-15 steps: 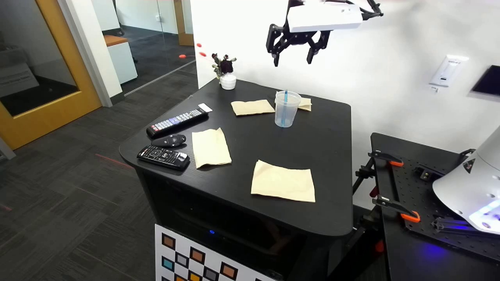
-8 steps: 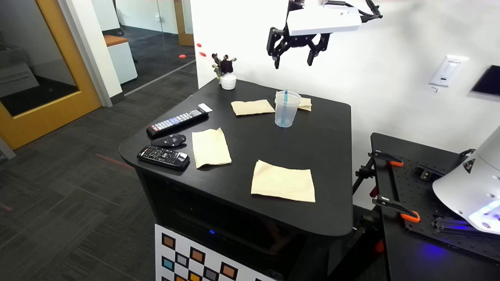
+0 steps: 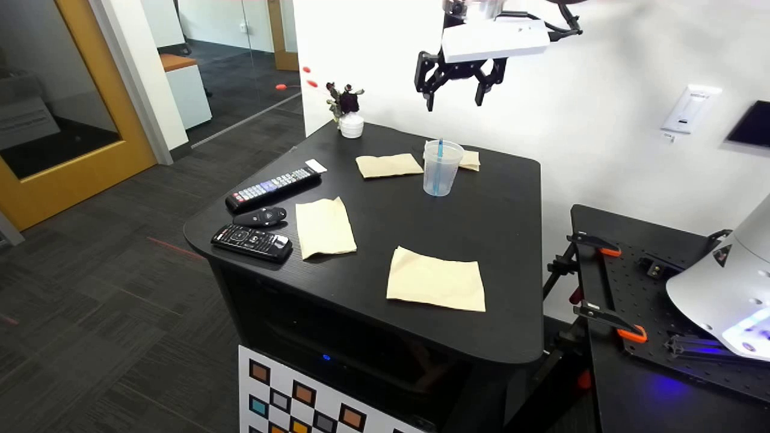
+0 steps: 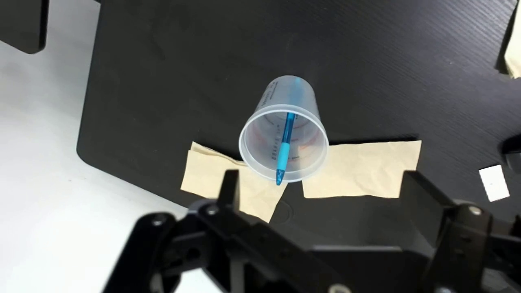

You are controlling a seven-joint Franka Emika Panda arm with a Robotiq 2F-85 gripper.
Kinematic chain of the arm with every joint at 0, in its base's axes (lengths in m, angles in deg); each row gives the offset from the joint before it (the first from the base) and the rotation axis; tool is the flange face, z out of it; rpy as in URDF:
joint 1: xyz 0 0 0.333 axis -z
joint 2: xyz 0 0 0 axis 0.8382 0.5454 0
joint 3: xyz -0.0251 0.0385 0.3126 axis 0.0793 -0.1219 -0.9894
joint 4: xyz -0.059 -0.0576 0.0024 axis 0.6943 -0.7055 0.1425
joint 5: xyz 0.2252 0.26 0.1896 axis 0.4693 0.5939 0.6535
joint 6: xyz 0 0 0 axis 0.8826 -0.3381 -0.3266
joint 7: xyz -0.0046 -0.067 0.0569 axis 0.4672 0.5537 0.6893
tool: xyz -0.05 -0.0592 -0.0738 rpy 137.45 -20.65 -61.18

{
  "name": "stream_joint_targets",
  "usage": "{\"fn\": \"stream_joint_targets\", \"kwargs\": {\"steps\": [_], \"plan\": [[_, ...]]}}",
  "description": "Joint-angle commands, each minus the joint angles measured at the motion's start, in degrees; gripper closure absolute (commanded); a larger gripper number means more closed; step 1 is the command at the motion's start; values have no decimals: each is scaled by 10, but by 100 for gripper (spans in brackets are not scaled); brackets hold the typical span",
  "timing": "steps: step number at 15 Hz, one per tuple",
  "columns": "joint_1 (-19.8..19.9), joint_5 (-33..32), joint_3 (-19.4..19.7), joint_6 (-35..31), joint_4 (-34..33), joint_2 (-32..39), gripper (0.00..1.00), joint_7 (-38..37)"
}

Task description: Take the pen out of the cup and put it on the table

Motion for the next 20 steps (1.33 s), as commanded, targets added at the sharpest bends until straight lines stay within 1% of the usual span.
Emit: {"fn": "stream_joint_targets", "kwargs": {"steps": [1,4,7,8,9,13,14,15,16,17,18,19,20], "plan": [[6,23,20,-9,-17,28,0,41],[7,24,34,-20,-23,49,0,60],[7,22,43,-29,-33,70,0,56],[7,25,46,-28,-38,76,9,58],[7,27,49,-28,-43,84,26,58],[5,36,58,-25,-58,106,58,58],[6,39,60,-26,-60,110,61,59],[6,42,62,-24,-61,114,62,61],[6,45,64,-24,-62,118,65,62],[7,50,66,-26,-63,122,64,65],[6,54,68,-26,-64,126,62,65],[6,58,69,-26,-65,129,63,67],[6,62,71,-26,-66,133,61,68]]}}
